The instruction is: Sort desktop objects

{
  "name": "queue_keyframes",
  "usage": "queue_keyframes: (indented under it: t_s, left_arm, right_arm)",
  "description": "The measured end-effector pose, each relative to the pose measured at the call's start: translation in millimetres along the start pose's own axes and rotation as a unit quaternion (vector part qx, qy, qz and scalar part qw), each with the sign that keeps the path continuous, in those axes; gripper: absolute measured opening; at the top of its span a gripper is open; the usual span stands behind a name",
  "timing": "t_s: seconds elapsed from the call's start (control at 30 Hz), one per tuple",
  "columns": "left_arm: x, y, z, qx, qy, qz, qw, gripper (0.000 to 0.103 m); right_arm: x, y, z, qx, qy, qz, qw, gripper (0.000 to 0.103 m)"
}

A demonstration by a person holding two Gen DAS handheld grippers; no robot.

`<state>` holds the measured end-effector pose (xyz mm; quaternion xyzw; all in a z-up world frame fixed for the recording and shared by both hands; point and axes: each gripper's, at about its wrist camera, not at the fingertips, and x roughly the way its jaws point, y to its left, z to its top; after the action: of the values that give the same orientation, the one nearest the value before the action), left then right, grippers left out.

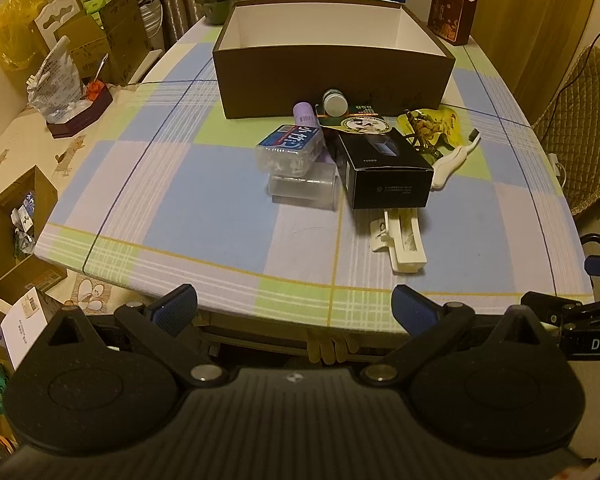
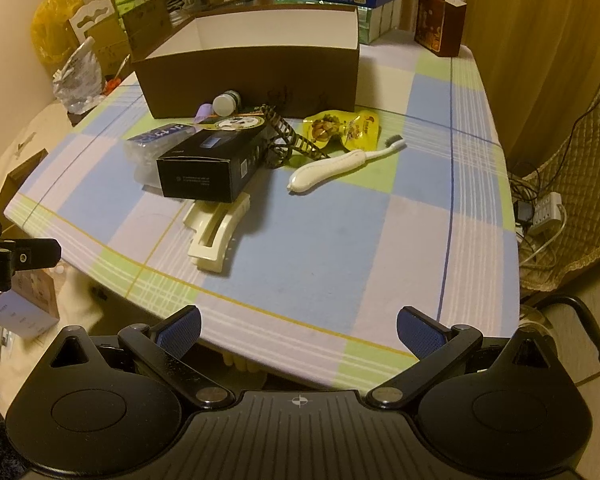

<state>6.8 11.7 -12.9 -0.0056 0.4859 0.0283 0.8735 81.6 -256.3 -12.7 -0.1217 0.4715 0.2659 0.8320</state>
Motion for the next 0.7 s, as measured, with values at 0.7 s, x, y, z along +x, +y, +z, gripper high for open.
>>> queue_keyframes:
  t_s: [0.7]
  left_arm:
    - [6.5, 5.6, -0.3, -0.010, 0.009, -0.003, 0.9999, 0.102]
  right_arm:
    - [6.2, 7.7, 5.6, -0.011, 0.004, -0.003, 1.000, 0.101]
